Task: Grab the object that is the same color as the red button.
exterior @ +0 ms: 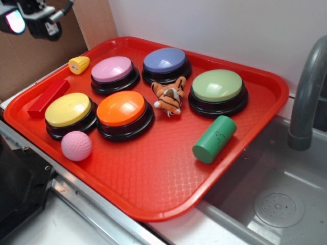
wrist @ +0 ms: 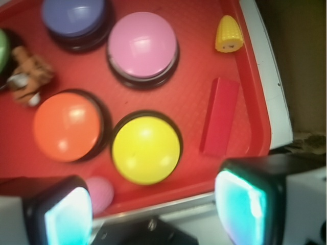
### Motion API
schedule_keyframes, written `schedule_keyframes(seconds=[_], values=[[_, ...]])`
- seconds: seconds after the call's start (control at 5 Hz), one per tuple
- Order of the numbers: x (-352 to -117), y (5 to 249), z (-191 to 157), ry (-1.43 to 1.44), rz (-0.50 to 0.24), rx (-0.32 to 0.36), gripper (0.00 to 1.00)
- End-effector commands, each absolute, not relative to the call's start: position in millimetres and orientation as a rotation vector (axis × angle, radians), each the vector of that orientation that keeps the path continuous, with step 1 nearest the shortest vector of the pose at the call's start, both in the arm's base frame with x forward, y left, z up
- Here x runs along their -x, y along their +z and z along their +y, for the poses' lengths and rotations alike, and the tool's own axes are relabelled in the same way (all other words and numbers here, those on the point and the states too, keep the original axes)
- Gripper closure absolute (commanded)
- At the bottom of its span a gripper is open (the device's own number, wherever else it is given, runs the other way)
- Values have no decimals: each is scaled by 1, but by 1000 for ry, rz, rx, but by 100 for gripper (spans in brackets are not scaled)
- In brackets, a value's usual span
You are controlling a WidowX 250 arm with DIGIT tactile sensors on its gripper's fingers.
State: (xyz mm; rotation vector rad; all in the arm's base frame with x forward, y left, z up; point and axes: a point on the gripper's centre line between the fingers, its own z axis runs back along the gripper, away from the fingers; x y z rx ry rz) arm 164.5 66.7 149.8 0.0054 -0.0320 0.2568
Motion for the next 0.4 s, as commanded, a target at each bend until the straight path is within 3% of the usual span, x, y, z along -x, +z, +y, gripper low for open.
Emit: schedule_keyframes(seconds=[0.0, 0.2], values=[[-168, 105, 115, 390, -112, -31, 0], [-167, 84, 132, 473, -91, -79, 0]])
